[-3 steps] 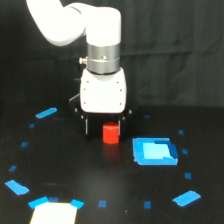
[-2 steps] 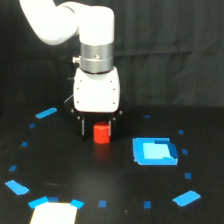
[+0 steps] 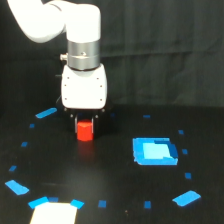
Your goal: Pick up the red object from the table
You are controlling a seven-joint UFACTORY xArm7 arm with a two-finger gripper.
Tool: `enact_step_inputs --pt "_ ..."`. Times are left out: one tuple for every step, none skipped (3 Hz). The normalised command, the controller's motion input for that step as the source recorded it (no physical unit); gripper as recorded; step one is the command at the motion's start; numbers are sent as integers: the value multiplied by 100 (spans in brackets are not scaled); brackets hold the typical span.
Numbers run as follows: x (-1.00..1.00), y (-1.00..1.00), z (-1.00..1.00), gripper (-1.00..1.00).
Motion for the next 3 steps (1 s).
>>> enact_step_inputs --pt "-18 -64 100 -51" --pt "29 -15 100 -100" --pt "5 -17 100 -100"
